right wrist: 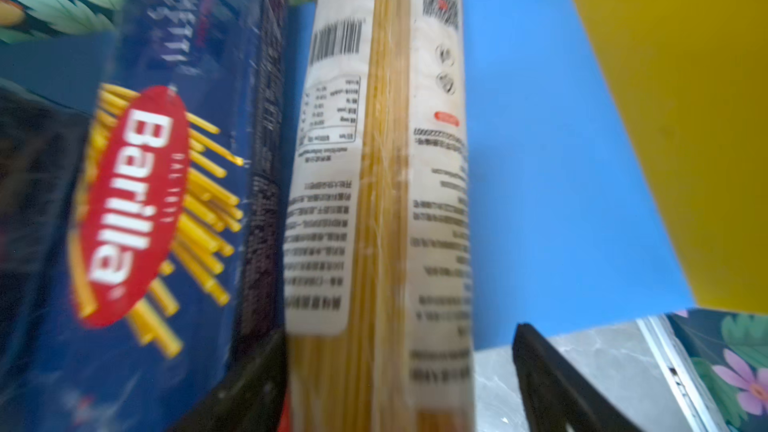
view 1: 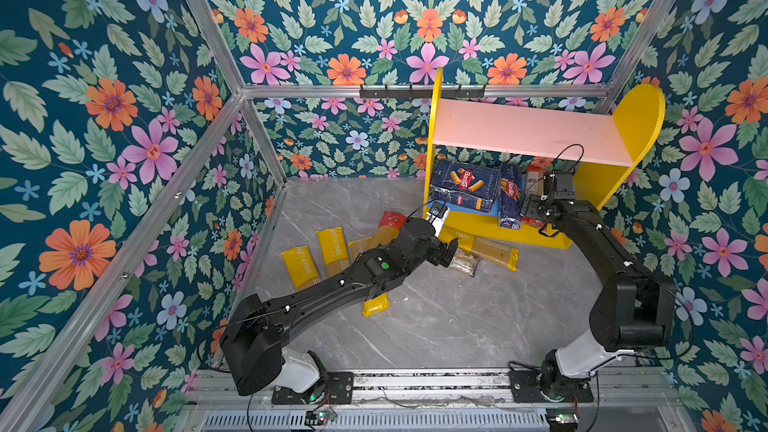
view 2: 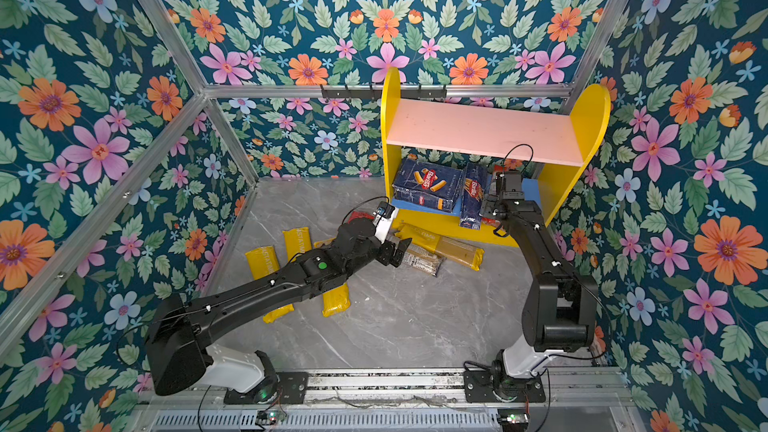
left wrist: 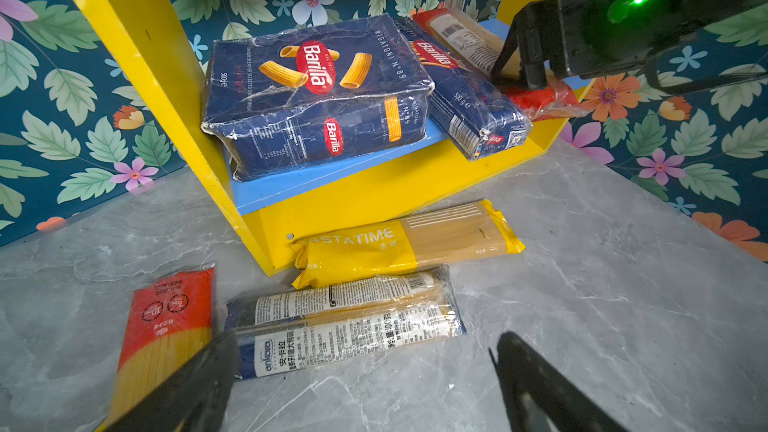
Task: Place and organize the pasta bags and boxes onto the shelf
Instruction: 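Stand the white-labelled bag beside the Barilla spaghetti box, open right gripper, then withdraw the right gripper from the shelf back over the pasta pile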
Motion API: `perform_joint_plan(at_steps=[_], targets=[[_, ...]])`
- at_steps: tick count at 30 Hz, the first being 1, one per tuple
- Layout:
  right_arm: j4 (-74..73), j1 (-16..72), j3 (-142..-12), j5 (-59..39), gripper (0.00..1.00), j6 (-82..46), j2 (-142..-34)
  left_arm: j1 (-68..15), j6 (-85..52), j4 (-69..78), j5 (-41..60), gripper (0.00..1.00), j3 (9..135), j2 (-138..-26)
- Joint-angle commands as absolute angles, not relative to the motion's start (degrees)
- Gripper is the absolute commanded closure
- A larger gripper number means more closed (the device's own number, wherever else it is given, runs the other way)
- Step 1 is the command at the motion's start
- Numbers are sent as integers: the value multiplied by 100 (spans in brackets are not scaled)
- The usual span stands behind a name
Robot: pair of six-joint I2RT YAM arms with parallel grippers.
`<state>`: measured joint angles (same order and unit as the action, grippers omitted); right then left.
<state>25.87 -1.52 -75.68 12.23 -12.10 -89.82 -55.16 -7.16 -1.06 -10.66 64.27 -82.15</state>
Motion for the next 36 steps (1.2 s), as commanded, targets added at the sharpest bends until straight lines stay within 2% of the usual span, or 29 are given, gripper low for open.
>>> perform_joint_plan(at_steps=[1, 10, 15, 26, 33, 36], targets=[[2676, -149, -7448, 1310, 15, -1366, -8726, -5511, -754, -116, -1130, 1, 6382, -8118], [3180, -87, -6682, 1054, 15, -1811, -7676, -5504, -1084, -385, -1289, 1, 6177, -7693], [3730, 260, -6445, 904, 14, -2062, -7017, -5511, -1308, -553, -1429, 1, 5906, -7294], [4596, 2369, -5964, 1301, 13, -3040, -5990, -5511, -2021, -1256, -1704, 1, 5214, -6059], [4984, 4392, -6148, 1999, 12, -3915, -6108, -5511, -2300, -2048, -1846, 1, 5132, -5331], [4853, 4987, -6114, 2120, 12, -4289, -6288, -5510, -2361, -2289, -1931, 1, 5167, -5054]])
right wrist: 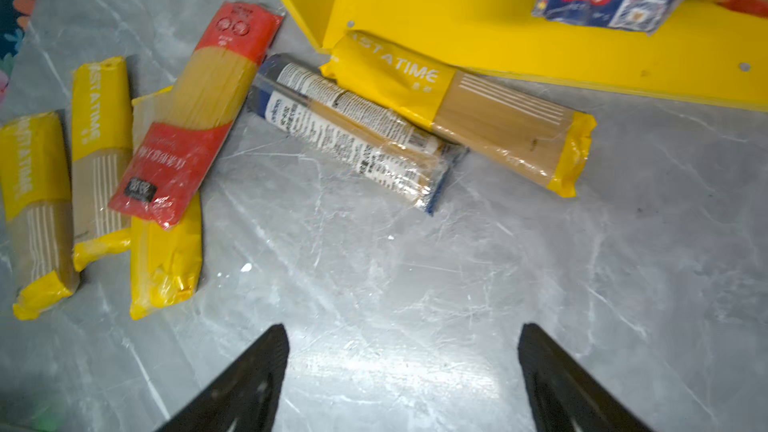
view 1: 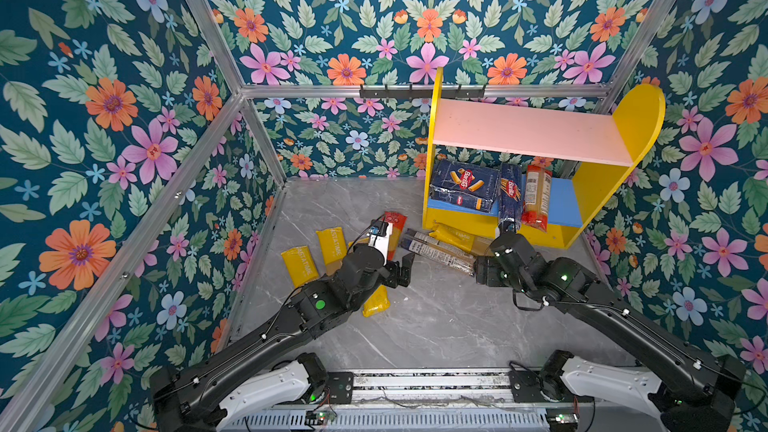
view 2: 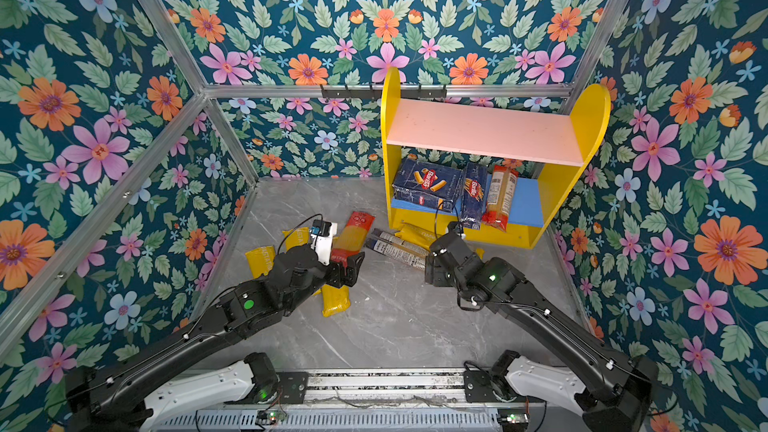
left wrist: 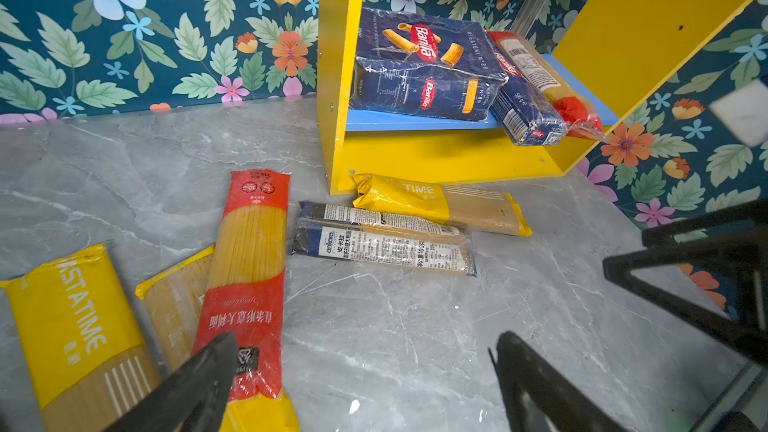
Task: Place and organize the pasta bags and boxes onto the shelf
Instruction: 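Withdraw the right gripper from the shelf back over the pasta pile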
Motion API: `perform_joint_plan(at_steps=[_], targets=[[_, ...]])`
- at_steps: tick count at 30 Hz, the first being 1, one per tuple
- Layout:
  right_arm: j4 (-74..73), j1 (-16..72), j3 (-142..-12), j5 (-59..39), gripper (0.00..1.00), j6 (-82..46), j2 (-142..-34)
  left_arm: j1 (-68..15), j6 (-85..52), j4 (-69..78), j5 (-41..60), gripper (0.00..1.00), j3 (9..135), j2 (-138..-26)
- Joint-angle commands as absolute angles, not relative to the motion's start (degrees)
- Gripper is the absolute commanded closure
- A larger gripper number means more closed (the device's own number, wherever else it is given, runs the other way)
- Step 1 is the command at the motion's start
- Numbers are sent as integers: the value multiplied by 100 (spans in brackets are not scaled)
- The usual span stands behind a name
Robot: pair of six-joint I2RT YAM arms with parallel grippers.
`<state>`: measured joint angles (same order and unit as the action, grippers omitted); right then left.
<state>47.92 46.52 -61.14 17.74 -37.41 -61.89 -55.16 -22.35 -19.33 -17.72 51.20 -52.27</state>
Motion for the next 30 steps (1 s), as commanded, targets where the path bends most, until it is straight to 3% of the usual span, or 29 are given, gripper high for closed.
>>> perform_joint_plan(at_steps=[1, 10, 12, 30], targets=[[4758, 5118, -6087, 2089, 12, -4353, -6359, -5511, -2385, -2357, -1969, 1, 5168, -4986], [4603, 5730, -6419, 2206, 10, -4572, -7081, -5511, -2608, -2946, -2141, 1, 5106, -4445], [4537, 5771, -6451, 2168, 1, -4575, -7185, -5506, -2660, -3059, -2188, 0, 5090, -4349], [4197, 5827, -6369, 2036, 1, -4566, -7464, -5511, -2856, -3462, -2487, 0, 5176, -4078]])
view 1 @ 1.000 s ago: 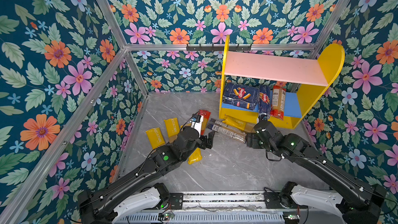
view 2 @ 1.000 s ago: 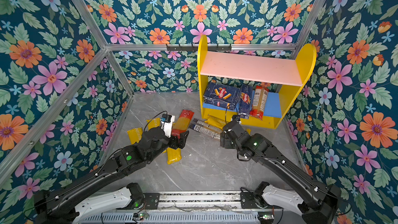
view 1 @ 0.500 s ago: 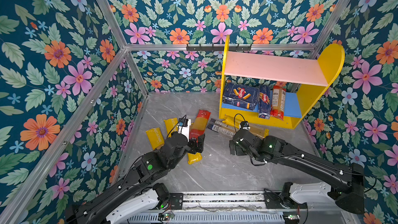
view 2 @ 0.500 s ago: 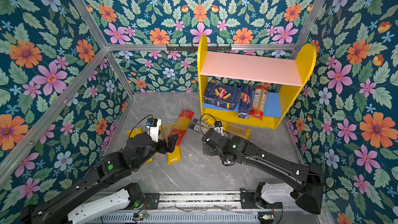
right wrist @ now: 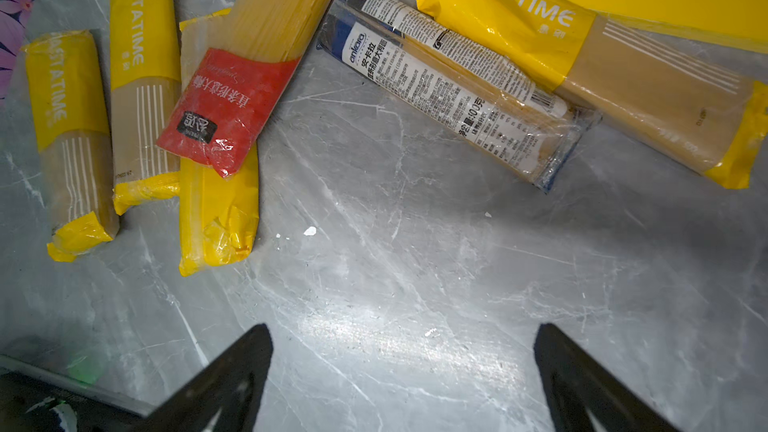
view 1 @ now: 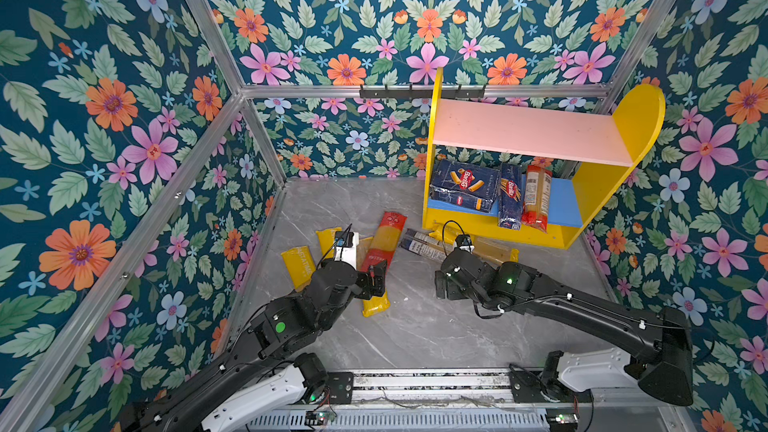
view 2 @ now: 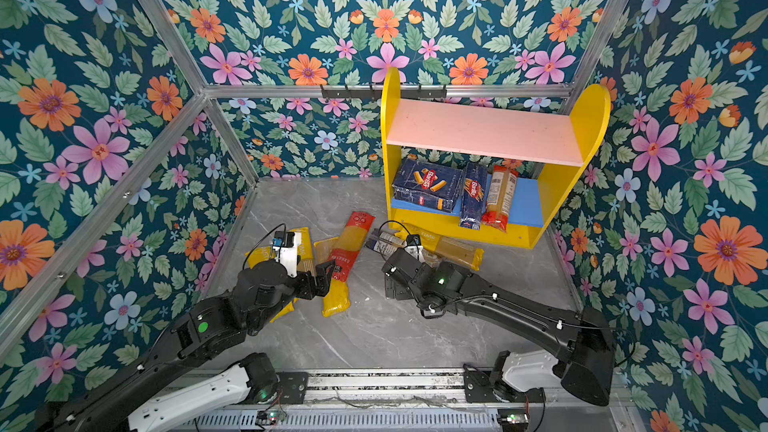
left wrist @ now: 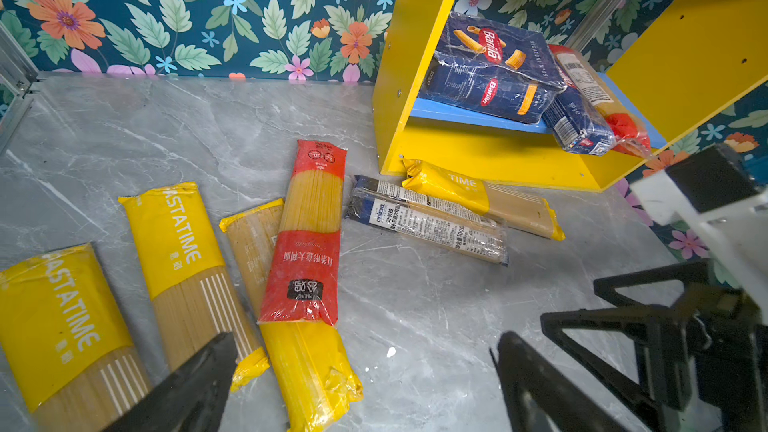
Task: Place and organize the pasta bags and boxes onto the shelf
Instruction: 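Withdraw the right gripper from the shelf back over the pasta pile, then grasp the red-labelled spaghetti bag in the pile with the right gripper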
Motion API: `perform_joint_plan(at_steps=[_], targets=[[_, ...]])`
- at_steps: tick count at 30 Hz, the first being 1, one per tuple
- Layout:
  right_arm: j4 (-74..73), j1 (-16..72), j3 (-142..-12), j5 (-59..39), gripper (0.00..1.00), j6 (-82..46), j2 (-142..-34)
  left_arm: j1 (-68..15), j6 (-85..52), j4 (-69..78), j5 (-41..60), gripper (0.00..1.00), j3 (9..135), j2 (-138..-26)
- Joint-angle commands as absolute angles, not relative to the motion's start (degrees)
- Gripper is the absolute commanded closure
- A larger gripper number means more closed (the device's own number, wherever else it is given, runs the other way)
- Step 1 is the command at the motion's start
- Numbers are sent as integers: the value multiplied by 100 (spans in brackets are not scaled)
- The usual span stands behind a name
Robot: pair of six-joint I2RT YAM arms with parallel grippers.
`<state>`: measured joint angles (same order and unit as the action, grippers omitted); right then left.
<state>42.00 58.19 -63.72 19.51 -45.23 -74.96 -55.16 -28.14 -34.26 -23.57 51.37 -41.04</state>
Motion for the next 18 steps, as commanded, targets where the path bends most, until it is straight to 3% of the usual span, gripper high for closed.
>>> perform_joint_plan(at_steps=[1, 18], targets=[[4168, 5824, -6348, 2052, 1, -4563, -7453, -5511, -2854, -3471, -2499, 0, 5185, -4070], [3657, 5819, -6758, 1907, 1, -4326, -8434, -5507, -2863, -3955, -3024, 0, 5455, -4085]])
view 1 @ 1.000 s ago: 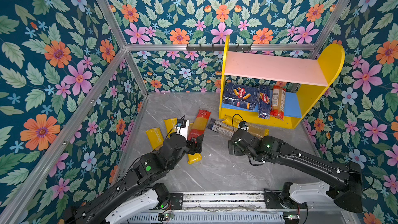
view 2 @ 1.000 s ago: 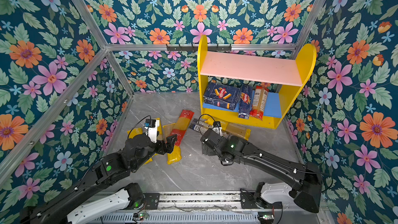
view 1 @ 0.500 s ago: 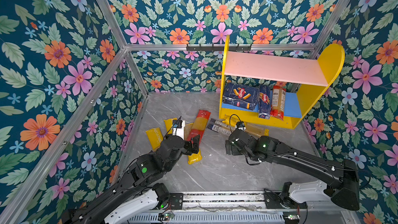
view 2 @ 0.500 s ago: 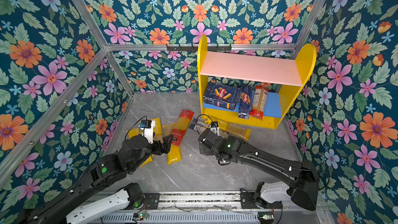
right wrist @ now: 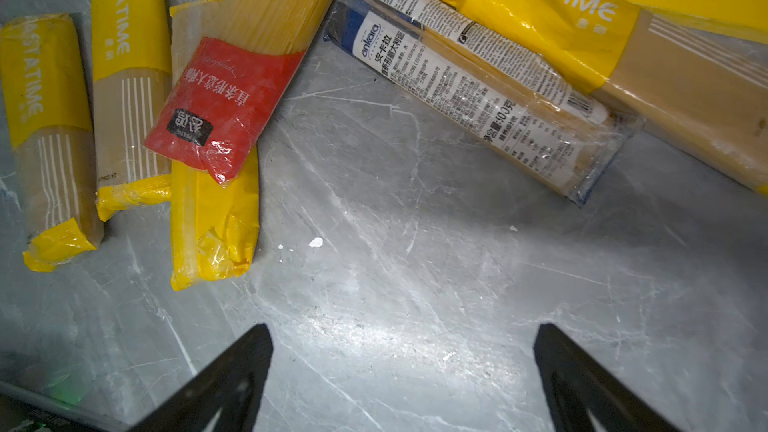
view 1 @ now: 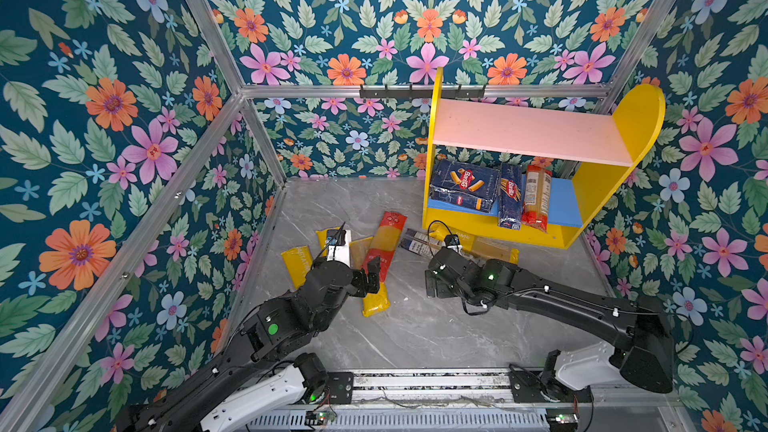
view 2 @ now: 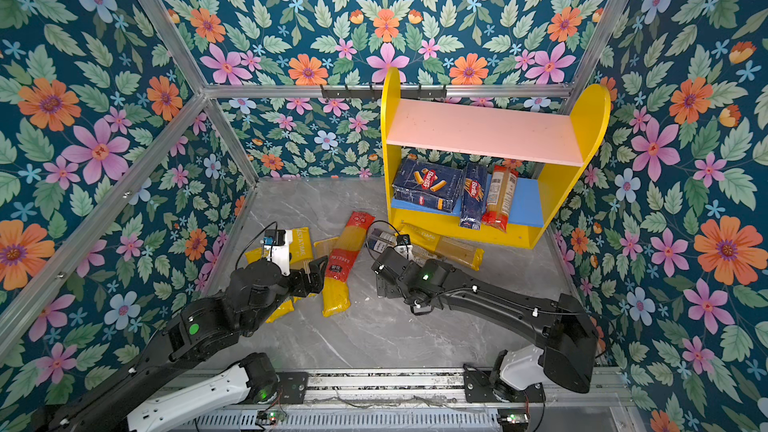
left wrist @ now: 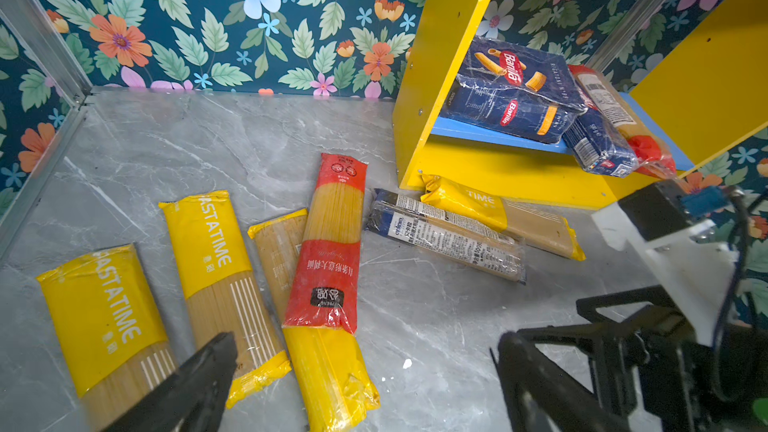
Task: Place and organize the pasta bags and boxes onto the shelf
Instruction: 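Grasp the red-labelled spaghetti bag in the pile with the right gripper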
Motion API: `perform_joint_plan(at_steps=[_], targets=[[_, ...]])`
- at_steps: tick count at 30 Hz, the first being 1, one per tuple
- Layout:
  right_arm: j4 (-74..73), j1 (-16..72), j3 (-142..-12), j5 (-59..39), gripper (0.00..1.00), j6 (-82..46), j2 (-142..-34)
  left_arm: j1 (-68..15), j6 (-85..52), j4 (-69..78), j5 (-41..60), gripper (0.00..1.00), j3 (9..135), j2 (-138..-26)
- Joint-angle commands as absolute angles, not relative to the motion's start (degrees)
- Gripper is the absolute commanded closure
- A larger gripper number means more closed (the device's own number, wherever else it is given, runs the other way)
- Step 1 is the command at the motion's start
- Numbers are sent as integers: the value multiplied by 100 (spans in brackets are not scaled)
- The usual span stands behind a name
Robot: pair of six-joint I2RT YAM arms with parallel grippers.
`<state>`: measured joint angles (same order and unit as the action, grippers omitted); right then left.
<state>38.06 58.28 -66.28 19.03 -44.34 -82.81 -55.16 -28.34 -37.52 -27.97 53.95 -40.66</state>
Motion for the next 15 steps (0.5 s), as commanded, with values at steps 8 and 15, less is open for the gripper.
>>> perform_joint_plan(at_steps=[8, 15], targets=[[3562, 5805, -7496, 1784, 1, -4127, -9255, -5461, -2915, -4365, -2989, 0, 5807, -4391], [3311, 5719, -8139, 1449, 1, -4126, -10193, -5010, -2863, -4445, -2598, 0, 5915, -4256]])
